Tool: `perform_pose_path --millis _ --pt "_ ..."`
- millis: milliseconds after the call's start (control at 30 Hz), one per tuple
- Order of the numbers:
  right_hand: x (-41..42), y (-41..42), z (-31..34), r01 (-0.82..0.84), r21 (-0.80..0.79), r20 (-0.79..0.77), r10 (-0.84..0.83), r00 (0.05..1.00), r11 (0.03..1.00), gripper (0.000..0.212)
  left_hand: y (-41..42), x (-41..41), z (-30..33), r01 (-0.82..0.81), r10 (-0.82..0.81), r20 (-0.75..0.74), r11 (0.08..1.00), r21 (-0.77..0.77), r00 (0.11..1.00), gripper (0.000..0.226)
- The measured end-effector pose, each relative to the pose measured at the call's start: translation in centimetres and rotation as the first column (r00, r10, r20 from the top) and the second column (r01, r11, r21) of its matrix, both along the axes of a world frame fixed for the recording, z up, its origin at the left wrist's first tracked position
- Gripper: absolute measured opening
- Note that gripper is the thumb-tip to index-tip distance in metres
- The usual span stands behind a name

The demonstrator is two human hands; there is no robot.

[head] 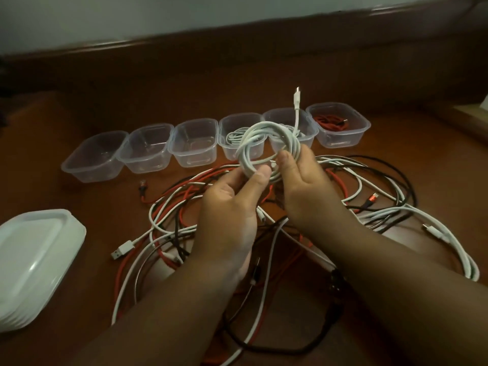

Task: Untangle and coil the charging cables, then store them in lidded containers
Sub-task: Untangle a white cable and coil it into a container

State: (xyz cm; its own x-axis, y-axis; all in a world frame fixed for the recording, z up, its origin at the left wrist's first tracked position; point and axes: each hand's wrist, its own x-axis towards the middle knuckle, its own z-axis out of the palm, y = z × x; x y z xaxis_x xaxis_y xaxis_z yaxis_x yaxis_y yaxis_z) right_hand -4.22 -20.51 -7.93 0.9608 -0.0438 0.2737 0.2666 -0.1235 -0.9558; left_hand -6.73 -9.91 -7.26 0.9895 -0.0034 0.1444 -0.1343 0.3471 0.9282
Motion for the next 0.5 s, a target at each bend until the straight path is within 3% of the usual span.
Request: perform_pose_path --millis 300,500 --pt "-0.34 0.15 0.49 -0.053 0.070 -0.124 0.061 0.990 0.996 0.023 0.57 0.91 -0.45 -0.180 0.177 0.039 0.977 0.117 0.983 0.019" --pt "0.10 0.04 0.48 -0.063 0.260 -0.289 0.140 0.947 0.964 0.030 0.75 0.88 -0.25 0.014 -0.016 -0.061 1.000 -0.023 0.998 0.021"
